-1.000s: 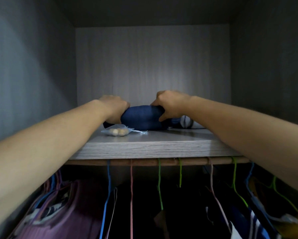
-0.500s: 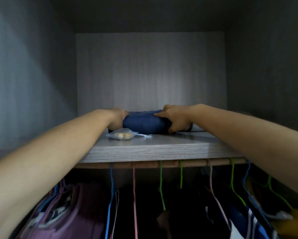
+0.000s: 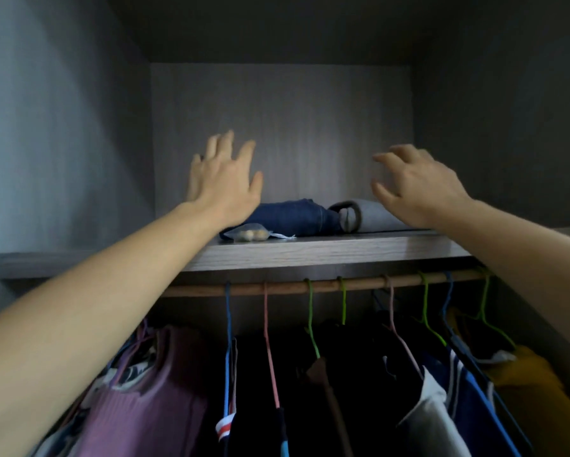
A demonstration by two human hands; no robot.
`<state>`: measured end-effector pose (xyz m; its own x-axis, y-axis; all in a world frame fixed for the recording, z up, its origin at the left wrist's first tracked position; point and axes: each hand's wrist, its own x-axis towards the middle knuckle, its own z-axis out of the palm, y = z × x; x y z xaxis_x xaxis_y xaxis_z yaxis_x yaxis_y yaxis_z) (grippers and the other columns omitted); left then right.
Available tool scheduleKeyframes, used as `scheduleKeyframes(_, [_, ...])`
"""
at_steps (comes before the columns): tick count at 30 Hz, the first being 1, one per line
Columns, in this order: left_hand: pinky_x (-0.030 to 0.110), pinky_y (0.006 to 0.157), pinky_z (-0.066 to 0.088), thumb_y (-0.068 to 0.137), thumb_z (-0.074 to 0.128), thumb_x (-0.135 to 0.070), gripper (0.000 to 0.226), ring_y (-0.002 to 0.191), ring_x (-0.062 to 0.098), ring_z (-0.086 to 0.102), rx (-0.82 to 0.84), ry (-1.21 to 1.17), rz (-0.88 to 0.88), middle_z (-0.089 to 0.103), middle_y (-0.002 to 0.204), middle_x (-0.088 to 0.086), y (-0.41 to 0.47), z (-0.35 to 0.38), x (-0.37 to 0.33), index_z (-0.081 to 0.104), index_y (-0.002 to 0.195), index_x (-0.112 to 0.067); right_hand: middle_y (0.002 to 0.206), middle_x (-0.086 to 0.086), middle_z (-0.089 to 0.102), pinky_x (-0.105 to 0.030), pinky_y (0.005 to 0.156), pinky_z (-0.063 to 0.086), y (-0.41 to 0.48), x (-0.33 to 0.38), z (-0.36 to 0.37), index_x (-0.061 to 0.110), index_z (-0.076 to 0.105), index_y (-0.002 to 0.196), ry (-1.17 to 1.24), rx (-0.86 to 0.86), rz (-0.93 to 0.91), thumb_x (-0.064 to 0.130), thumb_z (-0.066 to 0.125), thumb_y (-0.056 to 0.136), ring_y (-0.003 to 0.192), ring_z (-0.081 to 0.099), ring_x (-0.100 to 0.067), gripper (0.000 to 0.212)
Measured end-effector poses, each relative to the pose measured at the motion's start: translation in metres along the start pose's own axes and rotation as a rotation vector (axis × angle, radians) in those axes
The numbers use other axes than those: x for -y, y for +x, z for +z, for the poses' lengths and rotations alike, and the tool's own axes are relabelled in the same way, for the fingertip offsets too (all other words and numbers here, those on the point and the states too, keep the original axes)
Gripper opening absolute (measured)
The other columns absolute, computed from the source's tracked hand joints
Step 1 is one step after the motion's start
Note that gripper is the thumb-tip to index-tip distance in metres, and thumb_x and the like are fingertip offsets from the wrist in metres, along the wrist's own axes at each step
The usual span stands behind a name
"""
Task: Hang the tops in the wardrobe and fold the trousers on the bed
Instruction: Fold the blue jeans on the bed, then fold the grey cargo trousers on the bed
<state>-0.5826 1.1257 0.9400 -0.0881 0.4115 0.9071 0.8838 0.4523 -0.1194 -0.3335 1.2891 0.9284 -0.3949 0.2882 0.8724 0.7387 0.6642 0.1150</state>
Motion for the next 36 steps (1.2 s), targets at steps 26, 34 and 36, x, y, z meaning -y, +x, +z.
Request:
scheduleKeyframes(26, [0.055,0.113,0.018,0.1,0.032,-0.048,0.063,0.148,0.036,0.015,-0.049,-0.868,0.254,0.014,0.162,0.019,-0.263,-0.21,-0.556,0.027,0.153,-0.014,0.155,-0.02,0.034,-0.048,0.118,0.022,-0.523,-0.259,-0.411,0.012,0.045,0.145,-0.637,0.24,0.454,0.038,0.048,0.097,0.144,0.03,-0.036,0.055])
scheduleKeyframes(34, [0.064,0.114,0.014,0.099,0.033,-0.052,0.067,0.149,0.041,0.004,0.213,-1.116,0.589,0.003,0.163,0.019,-0.395,-0.277,-0.79,0.018,0.156,-0.021,0.165,-0.019,0.007,-0.055,0.122,0.011,-0.746,-0.343,-0.538,0.02,0.012,0.16,-0.912,0.466,0.765,0.052,0.041,0.099,0.152,0.011,-0.037,0.075])
scheduleKeyframes(36, [0.067,0.113,0.01,0.099,0.033,-0.054,0.068,0.149,0.041,0.0,0.248,-1.192,0.661,-0.001,0.163,0.018,-0.421,-0.286,-0.835,0.013,0.157,-0.025,0.166,-0.02,0.003,-0.057,0.121,0.011,-0.781,-0.358,-0.557,0.02,0.007,0.16,-0.957,0.52,0.853,0.057,0.04,0.097,0.152,0.01,-0.039,0.079])
